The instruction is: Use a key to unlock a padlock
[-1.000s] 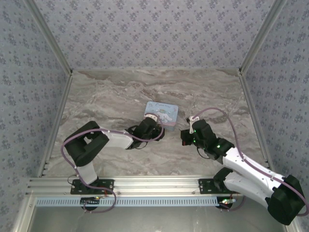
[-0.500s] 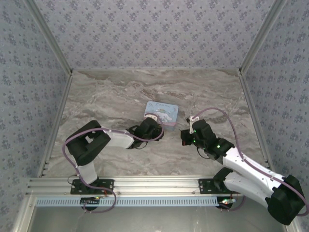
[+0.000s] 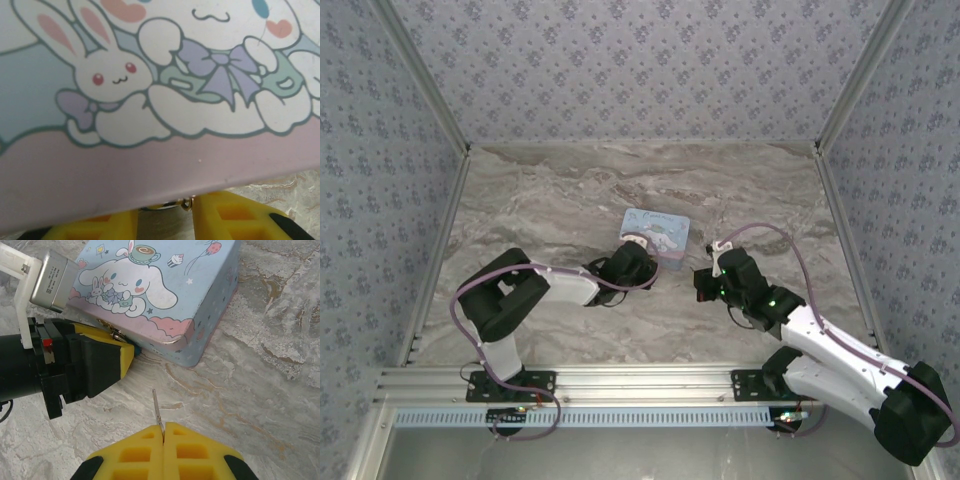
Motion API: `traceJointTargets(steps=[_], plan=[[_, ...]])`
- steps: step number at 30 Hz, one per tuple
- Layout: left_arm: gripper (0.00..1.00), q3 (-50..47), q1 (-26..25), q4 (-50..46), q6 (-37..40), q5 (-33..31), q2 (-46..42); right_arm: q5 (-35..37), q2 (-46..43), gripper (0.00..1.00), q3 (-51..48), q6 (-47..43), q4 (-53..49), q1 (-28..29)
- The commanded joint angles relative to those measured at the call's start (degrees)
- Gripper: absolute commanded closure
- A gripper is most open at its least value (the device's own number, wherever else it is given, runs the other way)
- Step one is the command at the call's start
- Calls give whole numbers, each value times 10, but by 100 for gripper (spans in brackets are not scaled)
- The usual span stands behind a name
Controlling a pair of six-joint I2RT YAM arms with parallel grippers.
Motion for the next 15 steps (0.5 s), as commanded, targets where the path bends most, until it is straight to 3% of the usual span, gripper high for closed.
traceJointTargets(steps=[1,15], plan=[[70,14,-5,-10,3,-7,-9,-5,-3,100,-8,-7,4,2],[74,33,-5,-73,-119,72,-85,-54,-46,100,-72,-43,63,14]])
